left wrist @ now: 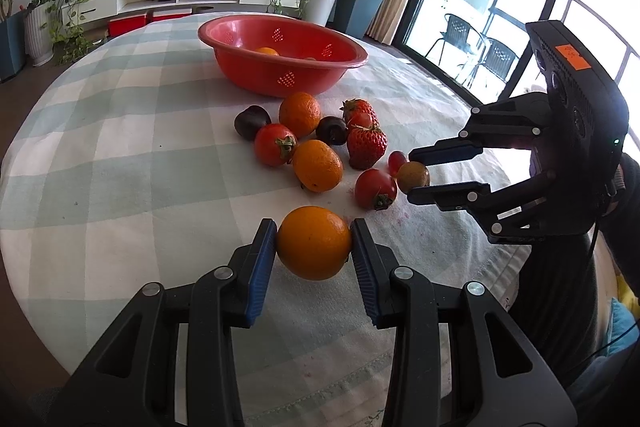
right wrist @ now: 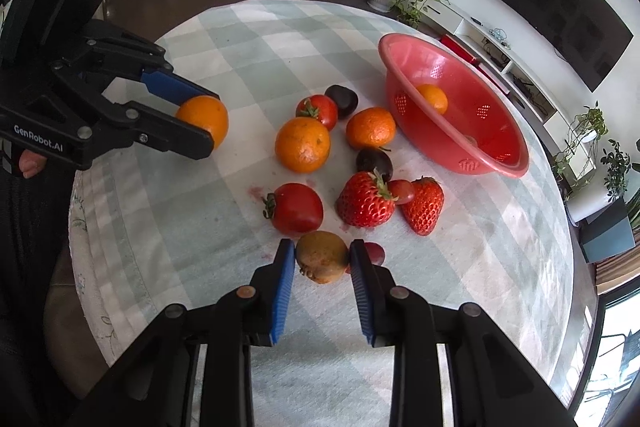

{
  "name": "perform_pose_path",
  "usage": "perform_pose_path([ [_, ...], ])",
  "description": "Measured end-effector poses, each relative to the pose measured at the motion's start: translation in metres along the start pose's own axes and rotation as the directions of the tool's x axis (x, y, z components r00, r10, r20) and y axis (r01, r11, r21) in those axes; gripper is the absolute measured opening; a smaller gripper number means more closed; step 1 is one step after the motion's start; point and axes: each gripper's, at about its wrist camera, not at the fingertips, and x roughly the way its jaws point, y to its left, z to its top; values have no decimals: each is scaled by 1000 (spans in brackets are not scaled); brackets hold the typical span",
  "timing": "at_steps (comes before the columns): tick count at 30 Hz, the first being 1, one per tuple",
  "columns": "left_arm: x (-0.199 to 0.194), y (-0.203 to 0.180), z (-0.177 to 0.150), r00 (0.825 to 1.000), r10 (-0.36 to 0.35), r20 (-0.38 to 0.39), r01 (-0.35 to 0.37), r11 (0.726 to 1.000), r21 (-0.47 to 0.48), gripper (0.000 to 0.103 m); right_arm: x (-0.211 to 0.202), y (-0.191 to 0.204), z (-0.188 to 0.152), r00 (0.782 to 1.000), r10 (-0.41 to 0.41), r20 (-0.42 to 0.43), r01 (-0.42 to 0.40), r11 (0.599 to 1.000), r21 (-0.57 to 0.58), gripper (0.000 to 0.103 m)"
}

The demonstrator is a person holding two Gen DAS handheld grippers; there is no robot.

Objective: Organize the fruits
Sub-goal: 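Grasp another orange with the left gripper while the right gripper grasps a kiwi, then lower the orange and kiwi into the red colander and open both grippers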

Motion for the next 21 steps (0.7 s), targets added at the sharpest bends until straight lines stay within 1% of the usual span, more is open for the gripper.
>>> perform_pose_path([
  [3,0,-1,0,1000,-1,3,1,1000,0,36,-10,-3,0,999,24,36,-25,999,34,31],
  [6,1,-2,1,1000,-6,7,6,1000,-2,36,-15,-9,0,996,54,65,-59,994,91,31],
  [9,-3,1,3,1000,-23,15,23,1000,-19,36,-21,-21,-3,991,82,106,-100,980,172,31],
  [11,-6,5,6,999,-35,23,36,999,-34,36,-25,-32,-5,987,82,136,-113,965,238,31],
  [13,-9,9,14,999,-20,32,20,999,-25,36,-29,-49,-7,984,68,165,-117,943,312,31],
  [15,-15,14,26,999,-5,51,6,1000,-16,36,-33,-68,-7,981,34,192,-107,916,388,31],
  [18,-26,22,55,996,17,92,-18,1000,8,36,-40,-97,-5,972,-17,236,-106,862,497,31],
  [21,-28,23,88,992,58,114,-67,995,71,36,-44,-123,1,960,-60,273,-116,804,583,31],
])
